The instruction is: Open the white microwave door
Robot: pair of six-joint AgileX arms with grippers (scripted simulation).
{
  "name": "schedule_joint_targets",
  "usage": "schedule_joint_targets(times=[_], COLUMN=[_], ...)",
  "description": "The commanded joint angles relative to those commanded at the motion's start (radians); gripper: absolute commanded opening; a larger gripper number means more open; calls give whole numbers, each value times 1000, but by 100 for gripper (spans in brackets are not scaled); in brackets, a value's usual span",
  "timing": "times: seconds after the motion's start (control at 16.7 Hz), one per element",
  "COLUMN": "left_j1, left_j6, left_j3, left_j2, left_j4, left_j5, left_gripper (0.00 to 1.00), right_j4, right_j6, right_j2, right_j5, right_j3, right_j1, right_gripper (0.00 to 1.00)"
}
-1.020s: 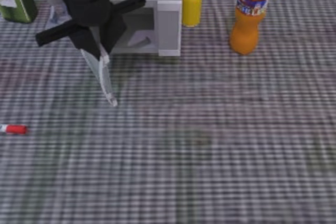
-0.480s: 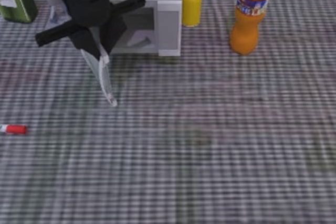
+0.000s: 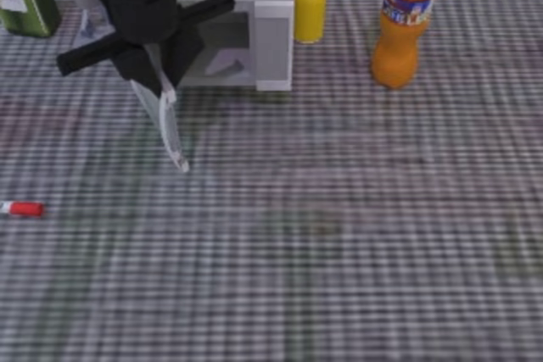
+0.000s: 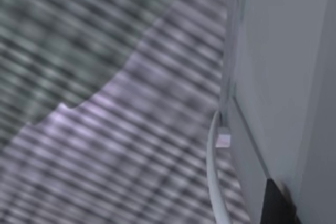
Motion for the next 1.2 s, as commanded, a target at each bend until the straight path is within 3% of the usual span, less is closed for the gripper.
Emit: schedule_joint_targets(times=[1.2], left_j1=[45], left_j6=[57], left_j3=[-127], left_j2=[-81], left_j4=[45], left_j5=[-1], left_gripper=[0], right_j4=[0], right_j6=[0], right_j2=[0], right_j5=[0], right_j3=[0], right_j1=[0], right_gripper=[100])
